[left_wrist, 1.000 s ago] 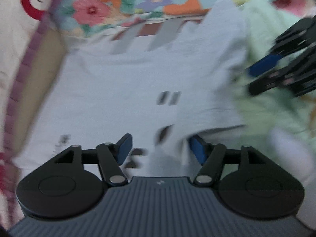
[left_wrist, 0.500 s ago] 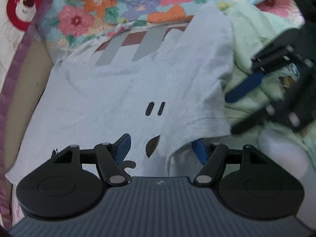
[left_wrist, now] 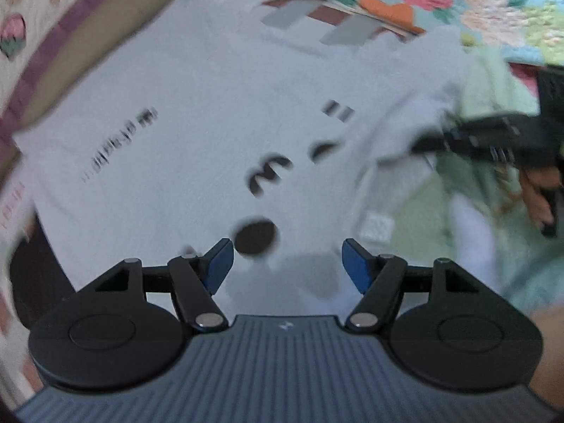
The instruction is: Fold clothes
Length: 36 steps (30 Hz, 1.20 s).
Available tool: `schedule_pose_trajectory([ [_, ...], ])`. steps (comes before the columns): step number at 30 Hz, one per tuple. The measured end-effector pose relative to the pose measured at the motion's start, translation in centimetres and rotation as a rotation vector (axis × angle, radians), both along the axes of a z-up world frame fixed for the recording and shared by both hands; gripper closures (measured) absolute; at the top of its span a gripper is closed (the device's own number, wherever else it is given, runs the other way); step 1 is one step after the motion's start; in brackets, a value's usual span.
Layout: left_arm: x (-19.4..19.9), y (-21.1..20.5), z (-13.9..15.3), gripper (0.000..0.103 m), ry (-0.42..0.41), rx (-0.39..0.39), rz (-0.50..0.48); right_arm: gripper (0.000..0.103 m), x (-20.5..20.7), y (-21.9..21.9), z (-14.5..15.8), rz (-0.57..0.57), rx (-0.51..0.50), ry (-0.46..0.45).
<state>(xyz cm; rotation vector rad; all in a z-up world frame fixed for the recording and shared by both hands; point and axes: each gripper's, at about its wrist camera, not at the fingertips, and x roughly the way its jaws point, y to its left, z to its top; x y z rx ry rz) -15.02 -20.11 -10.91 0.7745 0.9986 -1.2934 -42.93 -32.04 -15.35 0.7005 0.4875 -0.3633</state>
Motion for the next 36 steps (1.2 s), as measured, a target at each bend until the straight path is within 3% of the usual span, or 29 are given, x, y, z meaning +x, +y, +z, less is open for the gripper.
schedule_pose_trajectory([
  [4,0.5,1.5,-0.2,0.036,0.068,0.025,0.046,0.094,-1.9,0.7,2.4,0.008,0.004,-0.018],
  [7,1.5,1.5,-0.3,0.035,0.112,0.022,0.075,0.095,-3.1,2.0,3.8,0.051,0.015,0.064],
  [9,2.1,1.0,-0.5,0.035,0.125,0.021,0.089,0.095,-3.8,2.4,2.9,0.058,0.069,0.153],
  [12,3.2,-0.1,-0.9,0.035,0.158,-0.007,0.113,0.095,-5.0,2.0,0.9,0.022,0.166,0.199],
  [18,4.2,-2.9,-2.7,0.035,0.155,-0.042,0.118,0.095,-5.6,1.4,3.6,0.025,0.174,0.087],
  [22,3.5,-3.8,-4.7,0.035,0.261,0.093,0.026,0.095,-5.6,1.6,5.7,0.061,0.153,0.103],
  [24,1.7,-3.7,-5.6,0.035,0.219,0.169,-0.069,0.095,-5.7,1.8,4.6,0.087,0.162,0.162],
  [26,0.3,-3.2,-6.1,0.035,0.170,0.202,-0.127,0.095,-6.1,1.9,2.2,0.070,0.236,0.218],
  [28,0.7,-2.9,-6.0,0.035,0.208,0.204,-0.084,0.095,-6.7,2.0,1.1,0.057,0.276,0.231],
  [32,1.4,-2.4,-5.7,0.035,0.254,0.215,-0.044,0.094,-6.5,2.0,1.9,0.088,0.244,0.252],
  [36,1.8,-1.5,-5.1,0.034,0.272,0.204,0.002,0.085,-6.5,1.5,4.2,0.063,0.155,0.218],
])
